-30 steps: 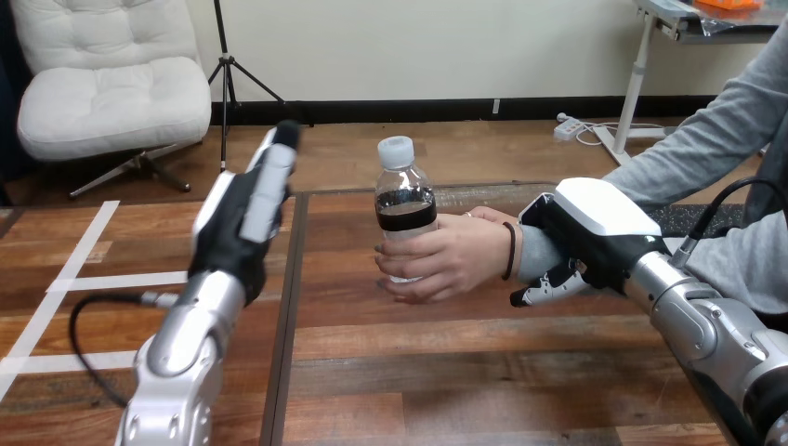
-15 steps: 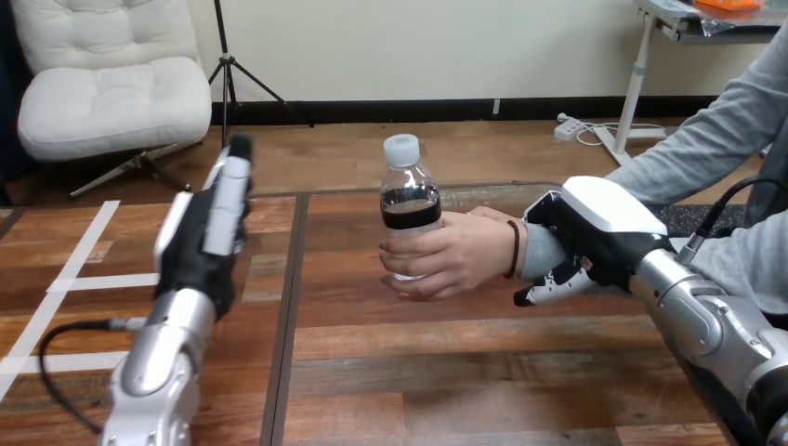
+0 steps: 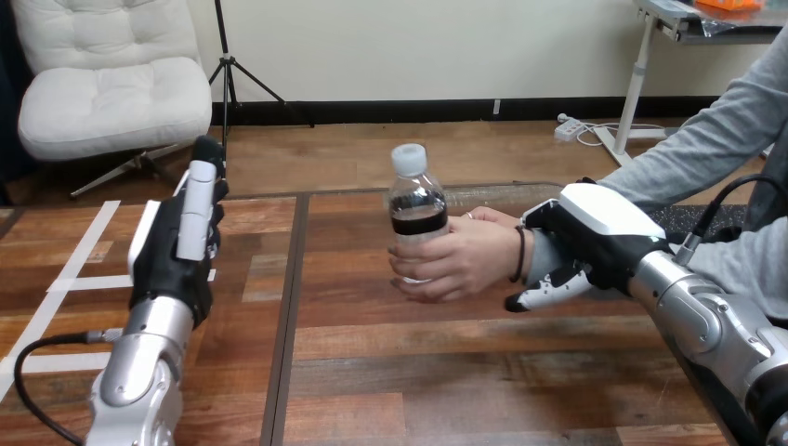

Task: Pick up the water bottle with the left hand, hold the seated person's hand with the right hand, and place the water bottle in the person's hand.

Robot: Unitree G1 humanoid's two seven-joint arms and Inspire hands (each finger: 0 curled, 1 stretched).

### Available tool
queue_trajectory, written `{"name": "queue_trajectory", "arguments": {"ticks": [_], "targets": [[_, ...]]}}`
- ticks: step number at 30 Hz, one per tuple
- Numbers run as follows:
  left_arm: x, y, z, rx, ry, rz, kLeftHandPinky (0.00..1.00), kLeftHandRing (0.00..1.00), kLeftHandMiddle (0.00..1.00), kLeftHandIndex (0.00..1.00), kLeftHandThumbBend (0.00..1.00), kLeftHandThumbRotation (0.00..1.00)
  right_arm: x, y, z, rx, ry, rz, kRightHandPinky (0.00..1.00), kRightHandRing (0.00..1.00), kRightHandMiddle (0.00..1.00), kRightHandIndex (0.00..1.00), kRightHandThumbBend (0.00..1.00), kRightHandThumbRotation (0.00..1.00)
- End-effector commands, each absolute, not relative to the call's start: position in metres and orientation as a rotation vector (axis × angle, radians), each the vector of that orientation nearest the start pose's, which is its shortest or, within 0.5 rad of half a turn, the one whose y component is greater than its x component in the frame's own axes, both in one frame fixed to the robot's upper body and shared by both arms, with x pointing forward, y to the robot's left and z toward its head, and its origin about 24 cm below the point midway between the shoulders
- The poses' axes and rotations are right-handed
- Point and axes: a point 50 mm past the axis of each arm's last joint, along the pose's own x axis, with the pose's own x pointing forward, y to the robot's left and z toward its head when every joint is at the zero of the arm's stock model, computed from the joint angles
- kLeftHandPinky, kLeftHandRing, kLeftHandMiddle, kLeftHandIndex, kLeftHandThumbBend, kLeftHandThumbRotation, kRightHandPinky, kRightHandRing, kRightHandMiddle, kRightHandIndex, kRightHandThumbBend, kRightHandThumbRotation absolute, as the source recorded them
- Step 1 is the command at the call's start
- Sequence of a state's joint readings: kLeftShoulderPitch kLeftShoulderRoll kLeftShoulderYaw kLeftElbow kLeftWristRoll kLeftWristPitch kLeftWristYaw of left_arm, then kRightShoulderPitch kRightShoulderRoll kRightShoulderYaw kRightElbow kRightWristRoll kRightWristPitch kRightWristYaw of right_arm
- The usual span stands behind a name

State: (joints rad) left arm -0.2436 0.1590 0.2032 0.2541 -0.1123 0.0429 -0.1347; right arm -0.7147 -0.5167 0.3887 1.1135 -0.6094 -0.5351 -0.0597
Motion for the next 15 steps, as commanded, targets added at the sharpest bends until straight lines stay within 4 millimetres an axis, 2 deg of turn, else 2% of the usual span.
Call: {"name": "queue_trajectory", "arguments": {"ticks": [1,4,5,15], "targets": [[0.3012,0.2133,0.0786,0.011,-0.07,0.022,1.0,0.99,0.99,0.95,0.95,1.0,0.3701,-0.1996,0.0914,-1.264,-0.186,0.391,0.55,0.61,0.64,0.67,0.92,0.46],[0.2998,0.2142,0.0787,0.01,-0.069,0.03,1.0,0.99,0.99,0.95,0.95,1.0,0.3699,-0.1999,0.0911,-1.284,-0.183,0.398,0.57,0.64,0.66,0.69,0.95,0.52],[0.2995,0.2146,0.0786,0.01,-0.069,0.033,1.0,0.99,0.99,0.95,0.96,1.0,0.3698,-0.2,0.0911,-1.293,-0.183,0.401,0.58,0.66,0.68,0.7,0.97,0.57],[0.2953,0.2177,0.0779,-0.002,-0.076,0.041,1.0,0.99,0.99,0.95,0.96,1.0,0.369,-0.2012,0.091,-1.3,-0.156,0.425,0.58,0.69,0.73,0.75,1.0,0.72]]}}
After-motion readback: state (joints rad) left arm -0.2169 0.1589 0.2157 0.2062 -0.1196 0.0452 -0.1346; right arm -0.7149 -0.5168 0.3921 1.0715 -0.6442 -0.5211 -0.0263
